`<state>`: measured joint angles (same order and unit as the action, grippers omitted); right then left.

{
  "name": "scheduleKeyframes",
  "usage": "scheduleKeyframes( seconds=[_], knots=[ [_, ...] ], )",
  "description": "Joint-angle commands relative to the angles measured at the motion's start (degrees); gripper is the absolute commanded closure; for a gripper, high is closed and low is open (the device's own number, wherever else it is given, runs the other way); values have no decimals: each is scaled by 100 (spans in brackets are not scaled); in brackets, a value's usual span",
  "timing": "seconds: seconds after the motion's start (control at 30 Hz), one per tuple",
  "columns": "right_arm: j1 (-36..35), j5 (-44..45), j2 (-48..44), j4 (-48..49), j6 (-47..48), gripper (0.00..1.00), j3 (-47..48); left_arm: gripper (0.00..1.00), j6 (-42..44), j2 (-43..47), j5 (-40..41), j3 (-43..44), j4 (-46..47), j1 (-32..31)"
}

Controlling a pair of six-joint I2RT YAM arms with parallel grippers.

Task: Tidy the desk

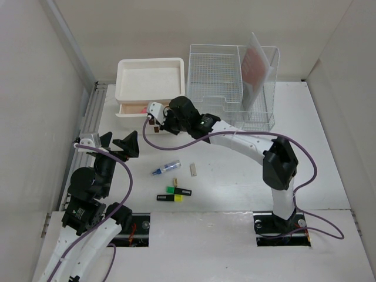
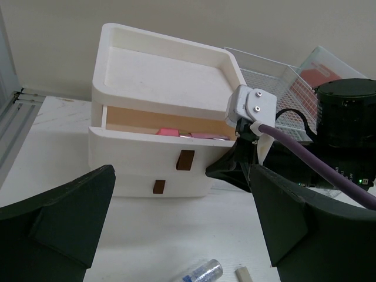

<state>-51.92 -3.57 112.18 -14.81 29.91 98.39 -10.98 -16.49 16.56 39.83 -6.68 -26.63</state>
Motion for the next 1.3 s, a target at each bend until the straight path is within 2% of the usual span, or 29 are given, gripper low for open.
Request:
scheduleKeyframes(
  seconds=[0.0,0.57,0.9,1.27],
  knots=[
    [-37,551,-144,690,-12,100,189,1,52,23,-3,-20,228,-35],
    [-485,551,383,690,41,100,839,1,52,23,-3,-20,228,-35],
    [-486,551,682,690,41,100,1156,1,52,76,49,-20,176,-35],
    [-538,1034,902,690,41,100,1542,1,52,76,102,-20,176,-35]
  ],
)
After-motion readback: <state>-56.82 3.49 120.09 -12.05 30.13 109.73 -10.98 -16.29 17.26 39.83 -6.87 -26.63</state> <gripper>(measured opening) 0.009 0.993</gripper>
